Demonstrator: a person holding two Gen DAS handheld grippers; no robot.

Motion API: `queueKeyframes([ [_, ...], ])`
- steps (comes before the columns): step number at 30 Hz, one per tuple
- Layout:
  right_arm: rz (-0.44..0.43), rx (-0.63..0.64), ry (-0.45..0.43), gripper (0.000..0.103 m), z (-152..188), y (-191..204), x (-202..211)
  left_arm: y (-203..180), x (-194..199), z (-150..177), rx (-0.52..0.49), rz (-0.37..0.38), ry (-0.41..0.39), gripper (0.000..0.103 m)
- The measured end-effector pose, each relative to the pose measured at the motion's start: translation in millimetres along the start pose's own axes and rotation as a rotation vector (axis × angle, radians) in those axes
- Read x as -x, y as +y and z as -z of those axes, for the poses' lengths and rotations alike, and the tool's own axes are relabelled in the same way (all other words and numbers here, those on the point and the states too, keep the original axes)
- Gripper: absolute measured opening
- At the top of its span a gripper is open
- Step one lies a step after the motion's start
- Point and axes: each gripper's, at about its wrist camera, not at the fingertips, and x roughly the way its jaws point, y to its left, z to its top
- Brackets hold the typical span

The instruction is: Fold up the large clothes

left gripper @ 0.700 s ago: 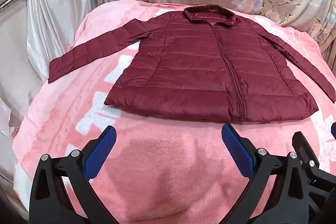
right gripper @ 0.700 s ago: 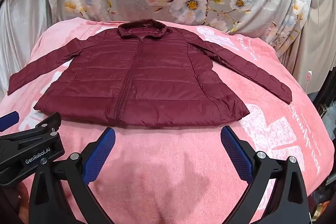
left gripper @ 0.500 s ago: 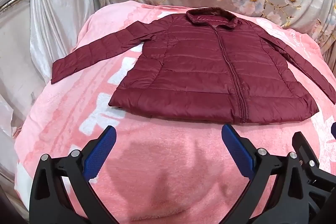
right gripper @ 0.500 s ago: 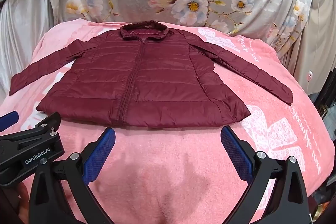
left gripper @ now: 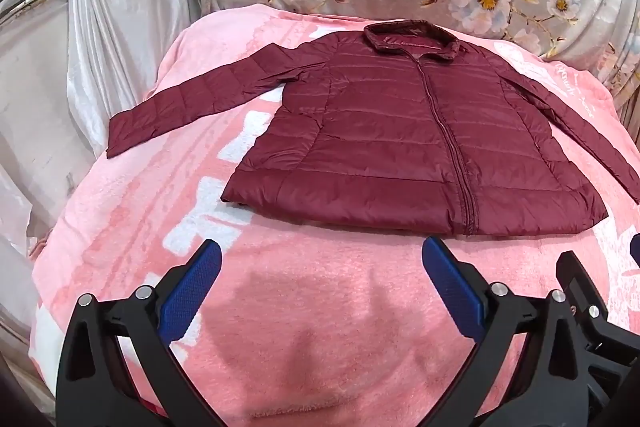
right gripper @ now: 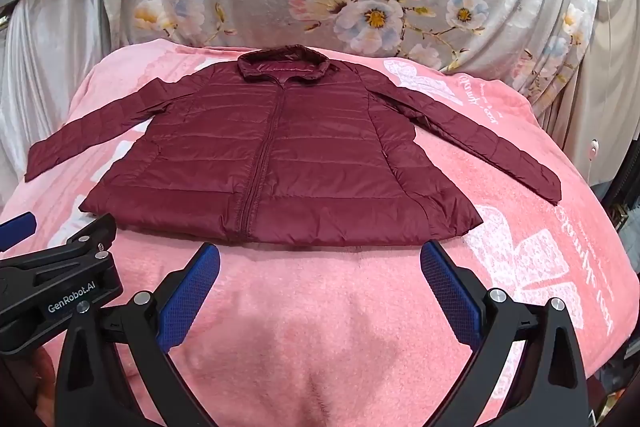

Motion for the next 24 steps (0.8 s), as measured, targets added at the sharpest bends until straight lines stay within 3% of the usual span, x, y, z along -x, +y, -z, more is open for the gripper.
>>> queueKeyframes([
  [24,0.000,-0.001,-0.003,0.098,1.1,1.3,0.6,3.0,3.5,1.3,0.002,-0.003,-0.004,0.097],
])
